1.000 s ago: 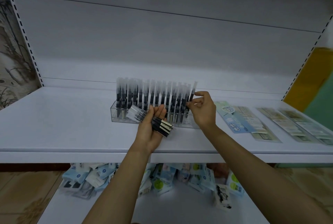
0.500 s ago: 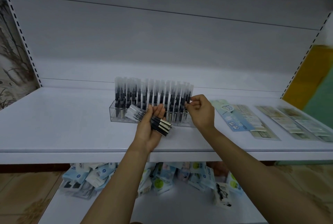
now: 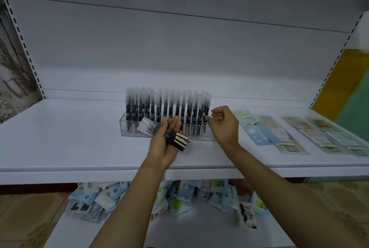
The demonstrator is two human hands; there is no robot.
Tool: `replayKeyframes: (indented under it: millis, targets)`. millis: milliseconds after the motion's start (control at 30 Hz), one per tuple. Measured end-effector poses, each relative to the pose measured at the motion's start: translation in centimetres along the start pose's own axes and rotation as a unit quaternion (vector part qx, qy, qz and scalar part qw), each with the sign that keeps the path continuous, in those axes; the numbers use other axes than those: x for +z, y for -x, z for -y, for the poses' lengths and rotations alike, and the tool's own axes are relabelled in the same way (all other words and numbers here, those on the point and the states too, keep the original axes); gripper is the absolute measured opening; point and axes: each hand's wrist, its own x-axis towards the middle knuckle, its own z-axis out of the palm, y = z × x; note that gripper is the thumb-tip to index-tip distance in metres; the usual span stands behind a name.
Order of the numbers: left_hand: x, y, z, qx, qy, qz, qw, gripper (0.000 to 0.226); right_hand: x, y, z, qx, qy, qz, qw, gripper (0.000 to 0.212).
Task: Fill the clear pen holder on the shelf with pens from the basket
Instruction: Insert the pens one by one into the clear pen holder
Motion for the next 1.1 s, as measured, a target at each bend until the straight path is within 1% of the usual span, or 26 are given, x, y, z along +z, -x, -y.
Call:
replayKeyframes:
  millis: [100,167,233,300,367,400,433,500,567,733,833,1033,1100]
  targets:
    - [0.0,0.0,0.0,-0.003,0.011,-0.001,1.0,0.018,-0.5,1.0,0.9,-0.06,0.009,-0.045,0.997,0.014]
    - [0.0,0.0,0.0,-0.002,0.019,-0.001,1.0,0.019,-0.5,1.9,2.0,-0.083,0.013,-0.042,0.996,0.012]
    - [-0.1,-0.1,0.0,0.0,0.026,0.0,1.0,0.02,-0.1,3.1,3.2,-0.078,0.021,0.003,0.997,0.011]
    - [-0.1,-0.1,0.0,0.0,0.036,0.004,0.999,0.021,0.5,4.6,4.1,-0.08,0.031,0.077,0.993,0.012]
    - [-0.1,0.0,-0.1,0.001,0.042,0.006,0.999,0.022,1.2,6.3,4.2,-0.105,0.06,0.157,0.98,0.019]
    - [-0.2,0.0,-0.1,0.003,0.04,0.005,0.999,0.022,1.5,7.2,4.1,-0.122,0.09,0.182,0.971,0.025]
    - [-0.2,0.0,-0.1,0.004,0.037,0.004,0.999,0.021,1.8,7.8,3.9,-0.147,0.122,0.19,0.963,0.029]
    - [-0.2,0.1,-0.1,0.003,0.034,-0.001,0.999,0.021,2.3,8.5,3.5,-0.193,0.164,0.173,0.952,0.03]
    - [-0.4,-0.1,-0.1,-0.002,0.033,-0.003,0.999,0.021,2.6,8.4,3.7,-0.202,0.181,0.156,0.95,0.029]
    - [-0.7,-0.5,-0.1,-0.019,0.022,-0.002,1.0,0.025,3.3,7.3,4.8,-0.199,0.23,0.17,0.937,0.023]
    - [-0.9,-0.5,-0.1,-0.013,0.022,0.002,1.0,0.025,3.7,6.8,5.3,-0.189,0.229,0.18,0.938,0.02]
    - [-0.8,-0.4,-0.1,-0.007,0.026,0.017,0.999,0.026,4.2,5.9,5.8,-0.172,0.249,0.174,0.937,0.022]
    - [-0.9,-0.4,-0.1,-0.004,0.02,0.022,1.0,0.026,4.2,5.6,5.9,-0.161,0.266,0.187,0.932,0.024]
